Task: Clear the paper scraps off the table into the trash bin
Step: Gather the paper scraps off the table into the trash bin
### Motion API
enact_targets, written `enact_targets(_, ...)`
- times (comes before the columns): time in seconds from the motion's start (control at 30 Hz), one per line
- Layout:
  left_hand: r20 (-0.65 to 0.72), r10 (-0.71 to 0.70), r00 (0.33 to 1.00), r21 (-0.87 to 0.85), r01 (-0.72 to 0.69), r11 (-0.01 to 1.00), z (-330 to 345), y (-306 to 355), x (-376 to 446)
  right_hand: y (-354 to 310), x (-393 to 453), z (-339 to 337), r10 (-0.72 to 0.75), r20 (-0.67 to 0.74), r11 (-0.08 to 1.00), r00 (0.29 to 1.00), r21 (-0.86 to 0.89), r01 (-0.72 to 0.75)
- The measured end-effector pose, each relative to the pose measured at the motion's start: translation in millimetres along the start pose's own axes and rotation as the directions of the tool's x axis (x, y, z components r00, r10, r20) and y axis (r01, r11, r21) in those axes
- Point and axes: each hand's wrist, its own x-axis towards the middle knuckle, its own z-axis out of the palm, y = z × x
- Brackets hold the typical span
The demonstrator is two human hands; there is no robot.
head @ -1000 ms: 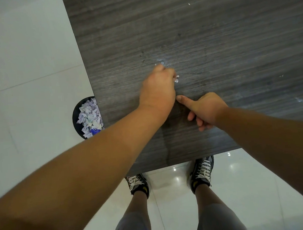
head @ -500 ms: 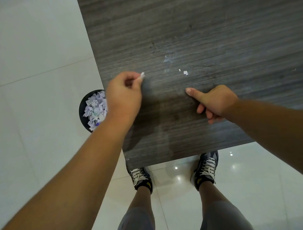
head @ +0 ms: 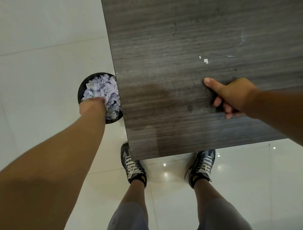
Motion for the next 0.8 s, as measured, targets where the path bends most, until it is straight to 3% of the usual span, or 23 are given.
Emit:
enact_targets(0.1,-0.03,0.057,0.998,0.082,-0.054,0.995,7.1,2.7,3.0,1.2,1.0,0.3,-0.012,-0.002,1.0,1.0,-0.013,0.012)
enact_targets(0.13,-0.028,0.064,0.998,-0.039,-0.065,0.997,6.3,2.7,-0.1,0.3,0.3,0.4,-0.013,-0.001,1.0,1.0,-0.015,0.013)
enact_targets(0.2,0.001,-0.127,0.992,-0.486,0.111,0.867,-2.5,9.1,-0.9,-1.1,-1.4,0.5,-0.017,-0.002,1.0,1.0,-0.015,0.017)
enact_targets(0.23,0.007,-0.148,0.989,-0.533,0.129,0.836,-4.1,9.2,-3.4,-1.6,-2.1,0.4,-0.016,-0.002,1.0,1.0,-0.015,0.016)
enact_targets(0.47,-0.075,-0.218,0.973,-0.505,0.151,0.85,-14.2,0.9,-13.2,-1.7,-2.5,0.6,-0.011,-0.005,1.0,1.0,-0.015,0.011)
enact_targets(0.57,-0.312,-0.089,0.946,-0.47,-0.072,0.88,-29.2,17.2,-41.3,-1.4,-2.7,-0.3,-0.007,-0.009,1.0,1.0,-0.019,0.007)
enact_targets(0.67,-0.569,0.167,0.805,-0.425,-0.461,0.779,-36.6,58.2,-107.1,-2.2,-2.9,-1.6,-0.013,-0.005,0.999,1.0,-0.046,0.013)
enact_targets(0.73,-0.552,0.397,0.733,-0.375,-0.644,0.667,-18.9,94.8,-154.7,-3.3,-4.6,-1.8,-0.012,0.0,0.999,1.0,-0.043,0.012)
enact_targets(0.8,-0.397,0.616,0.681,-0.305,-0.731,0.611,11.9,131.7,-195.5,-3.1,-4.4,-2.3,-0.007,0.005,0.999,1.0,-0.036,0.007)
